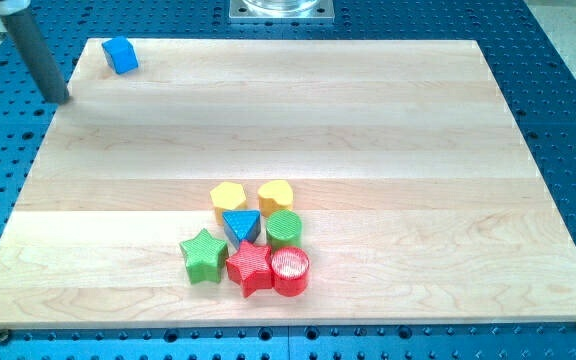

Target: Push the cube vertically above the group of blocks

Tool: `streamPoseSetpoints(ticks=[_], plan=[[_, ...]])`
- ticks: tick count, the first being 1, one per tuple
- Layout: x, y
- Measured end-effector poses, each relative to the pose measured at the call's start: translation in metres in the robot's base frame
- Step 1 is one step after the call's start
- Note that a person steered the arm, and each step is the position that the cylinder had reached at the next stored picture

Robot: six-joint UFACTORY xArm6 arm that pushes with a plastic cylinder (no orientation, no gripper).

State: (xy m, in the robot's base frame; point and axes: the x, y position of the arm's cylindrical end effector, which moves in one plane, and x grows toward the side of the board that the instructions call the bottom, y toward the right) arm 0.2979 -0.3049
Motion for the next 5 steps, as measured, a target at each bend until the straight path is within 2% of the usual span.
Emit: streamPoseSetpoints(ticks=[2, 3, 4, 5], plan=[[-0.068, 0.026], [-0.070, 0.095], [-0.050, 0.208], [-0.039, 0.260]])
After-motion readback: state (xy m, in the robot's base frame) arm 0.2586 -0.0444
